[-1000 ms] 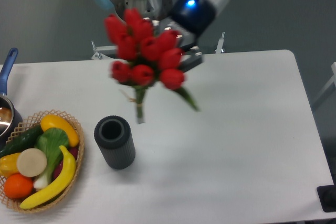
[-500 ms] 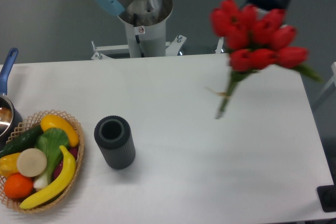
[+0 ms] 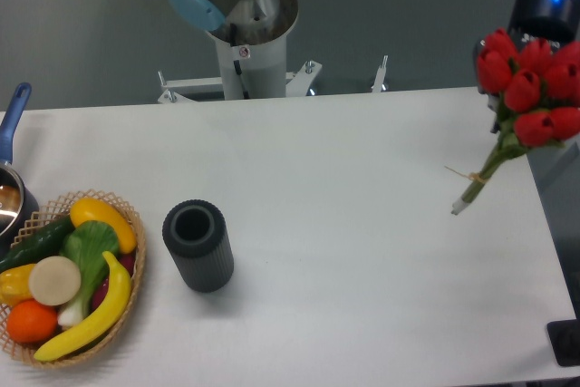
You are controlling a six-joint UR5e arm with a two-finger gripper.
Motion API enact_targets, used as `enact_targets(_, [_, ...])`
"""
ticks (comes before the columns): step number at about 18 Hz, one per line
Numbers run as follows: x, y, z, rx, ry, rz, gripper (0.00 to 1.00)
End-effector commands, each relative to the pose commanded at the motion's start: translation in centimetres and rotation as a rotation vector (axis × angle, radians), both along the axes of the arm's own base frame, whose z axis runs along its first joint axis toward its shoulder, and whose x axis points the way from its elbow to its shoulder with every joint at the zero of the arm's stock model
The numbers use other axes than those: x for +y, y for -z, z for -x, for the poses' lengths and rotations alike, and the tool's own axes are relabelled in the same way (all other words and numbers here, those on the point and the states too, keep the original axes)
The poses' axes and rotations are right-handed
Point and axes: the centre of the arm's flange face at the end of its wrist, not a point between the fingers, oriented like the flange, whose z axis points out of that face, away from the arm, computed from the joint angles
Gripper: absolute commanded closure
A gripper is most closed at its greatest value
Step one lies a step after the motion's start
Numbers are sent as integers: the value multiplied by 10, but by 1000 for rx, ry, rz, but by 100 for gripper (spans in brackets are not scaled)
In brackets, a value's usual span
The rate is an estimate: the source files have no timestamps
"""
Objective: Pick up the flowers from the vase
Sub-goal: 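Carry the tulip bunch up and away from the vase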
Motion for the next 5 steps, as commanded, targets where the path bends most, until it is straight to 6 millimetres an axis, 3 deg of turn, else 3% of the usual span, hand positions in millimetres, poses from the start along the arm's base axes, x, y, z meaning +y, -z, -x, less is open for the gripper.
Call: enact_targets(5, [-10,9,1,-5,-14,2,57])
